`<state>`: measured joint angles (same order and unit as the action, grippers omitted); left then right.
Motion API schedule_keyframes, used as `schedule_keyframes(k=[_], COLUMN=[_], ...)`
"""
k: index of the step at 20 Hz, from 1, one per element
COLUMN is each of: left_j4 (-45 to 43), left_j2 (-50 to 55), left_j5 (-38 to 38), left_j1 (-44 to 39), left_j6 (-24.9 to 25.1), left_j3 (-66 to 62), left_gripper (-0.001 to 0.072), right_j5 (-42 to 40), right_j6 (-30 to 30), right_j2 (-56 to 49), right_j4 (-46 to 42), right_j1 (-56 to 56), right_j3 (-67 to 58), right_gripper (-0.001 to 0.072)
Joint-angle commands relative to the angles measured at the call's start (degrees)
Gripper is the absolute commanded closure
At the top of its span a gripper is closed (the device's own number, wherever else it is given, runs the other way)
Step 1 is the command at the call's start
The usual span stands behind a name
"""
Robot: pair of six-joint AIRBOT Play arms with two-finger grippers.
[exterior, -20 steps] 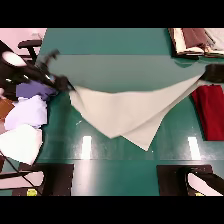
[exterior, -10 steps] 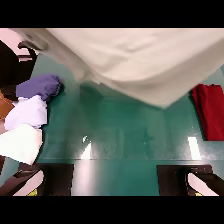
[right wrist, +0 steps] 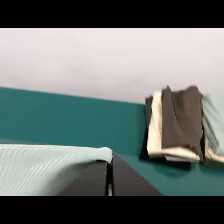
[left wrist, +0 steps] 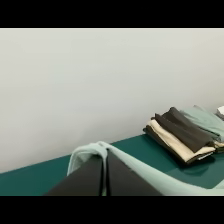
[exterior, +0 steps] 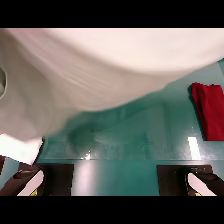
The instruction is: Fold the shirts.
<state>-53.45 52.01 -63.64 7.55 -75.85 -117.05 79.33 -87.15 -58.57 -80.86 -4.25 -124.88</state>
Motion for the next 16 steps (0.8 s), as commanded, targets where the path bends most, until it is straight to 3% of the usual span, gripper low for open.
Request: schedule_keyframes(k=[1, 6, 8, 13, 15, 16], left_j4=[-3.4, -3.0, -2.9, -2.8, -3.2, -3.8], left_j2=[5.0, 20.8, 27.6, 42.8, 44.8, 44.8], left_j5=[-4.3, -15.7, -15.4, -11.9, -9.6, -8.5], left_j1=[0.0, 0.0, -0.2, -2.7, -2.5, -2.4], left_j6=[-1.9, -2.1, -1.6, 5.4, 4.8, 3.4], left_j3=[3.0, 13.6, 18.2, 21.4, 21.4, 21.3], left_gripper=[0.0684, 0.0684, 0.0684, 0.0683, 0.0681, 0.0662], right_j5=[5.4, 9.8, 10.6, 6.9, 6.9, 7.5], right_j6=[-1.2, -0.4, 0.2, 0.3, 0.2, 0.2], right_j2=[-7.2, -18.6, -24.5, -36.9, -40.3, -41.6], right_j4=[-3.6, -1.2, -1.2, -1.2, -1.1, 0.3], right_j1=[1.4, 4.8, 3.5, 0.6, 0.6, 0.6], right_j3=[-2.5, 12.3, 15.8, 16.5, 13.6, 11.7], right_gripper=[0.0698, 0.0698, 0.0698, 0.0695, 0.0693, 0.0659])
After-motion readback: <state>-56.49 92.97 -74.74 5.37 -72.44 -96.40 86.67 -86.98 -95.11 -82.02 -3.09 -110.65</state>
